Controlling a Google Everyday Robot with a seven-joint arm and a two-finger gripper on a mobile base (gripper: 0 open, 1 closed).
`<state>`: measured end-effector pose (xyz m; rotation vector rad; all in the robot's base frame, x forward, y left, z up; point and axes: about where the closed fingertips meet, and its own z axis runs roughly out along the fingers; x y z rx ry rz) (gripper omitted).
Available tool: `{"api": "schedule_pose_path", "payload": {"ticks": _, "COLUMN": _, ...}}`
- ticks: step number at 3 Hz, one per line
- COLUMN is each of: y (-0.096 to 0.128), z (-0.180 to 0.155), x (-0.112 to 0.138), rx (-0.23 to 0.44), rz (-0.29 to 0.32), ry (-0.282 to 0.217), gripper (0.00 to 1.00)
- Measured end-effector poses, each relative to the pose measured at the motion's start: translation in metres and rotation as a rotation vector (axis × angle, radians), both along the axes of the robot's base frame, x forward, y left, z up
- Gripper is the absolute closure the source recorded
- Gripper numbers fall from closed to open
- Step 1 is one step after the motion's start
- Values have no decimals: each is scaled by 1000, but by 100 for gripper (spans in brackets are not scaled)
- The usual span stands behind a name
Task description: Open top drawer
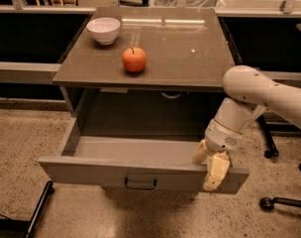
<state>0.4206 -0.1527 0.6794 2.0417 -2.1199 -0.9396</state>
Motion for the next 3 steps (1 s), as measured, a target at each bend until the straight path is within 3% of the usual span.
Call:
{"api": "schedule_pose_path", "payload": {"ticks": 1, "y": 0, "z": 0, "x": -2, "rx": 1, "rz": -1, "ry": 1, "gripper": 10}}
{"api": "schedule_pose_path", "payload": {"ticks": 2, "y": 0, "z": 0, "x": -2, "rx": 1, "rz": -1, "ry": 1, "gripper": 0}}
{"api": "schedule_pose_path", "payload": {"ticks": 3, "y": 1, "z": -2, "x": -1, "rx": 16, "rz": 10, "ry": 10, "gripper": 18}}
